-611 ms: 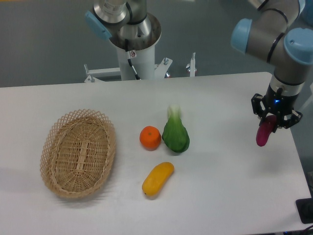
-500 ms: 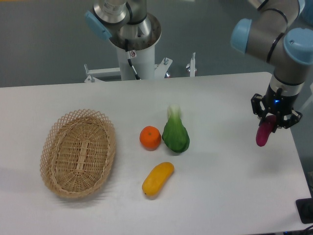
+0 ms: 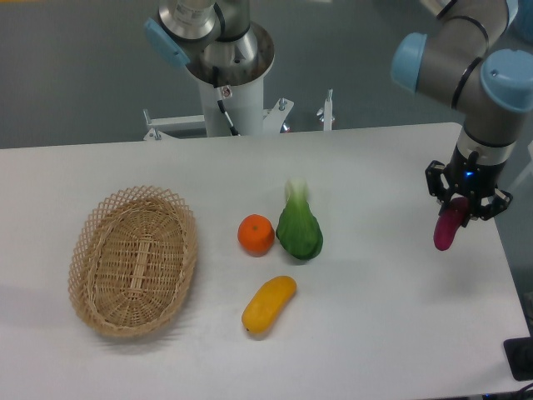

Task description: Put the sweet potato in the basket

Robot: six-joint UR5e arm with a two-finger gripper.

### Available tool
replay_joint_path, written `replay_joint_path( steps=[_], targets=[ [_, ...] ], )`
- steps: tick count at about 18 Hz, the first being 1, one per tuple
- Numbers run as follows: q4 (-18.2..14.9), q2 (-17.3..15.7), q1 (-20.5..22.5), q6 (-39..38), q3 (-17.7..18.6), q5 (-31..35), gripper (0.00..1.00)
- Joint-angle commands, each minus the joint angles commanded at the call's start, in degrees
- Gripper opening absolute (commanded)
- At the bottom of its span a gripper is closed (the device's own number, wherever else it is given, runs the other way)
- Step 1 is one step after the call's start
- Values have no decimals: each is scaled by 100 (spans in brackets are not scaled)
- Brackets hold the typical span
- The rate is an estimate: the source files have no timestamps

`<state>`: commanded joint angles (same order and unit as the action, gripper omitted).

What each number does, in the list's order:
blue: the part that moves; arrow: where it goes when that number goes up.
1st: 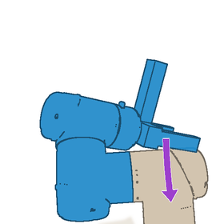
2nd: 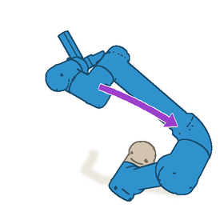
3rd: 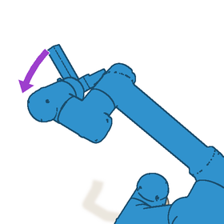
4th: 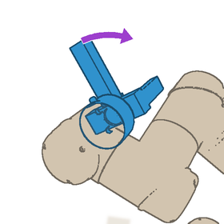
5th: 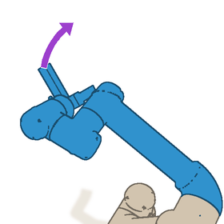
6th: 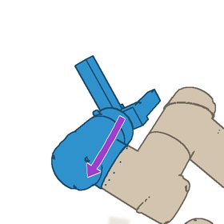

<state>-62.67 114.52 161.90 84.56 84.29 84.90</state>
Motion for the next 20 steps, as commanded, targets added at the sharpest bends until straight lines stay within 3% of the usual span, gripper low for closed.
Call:
replay_joint_path(
  steps=[9,20],
  targets=[
    [44,-96,-641,-651,237,-9,9],
    [202,-905,-2311,-1916,1362,-18,9]
  ],
)
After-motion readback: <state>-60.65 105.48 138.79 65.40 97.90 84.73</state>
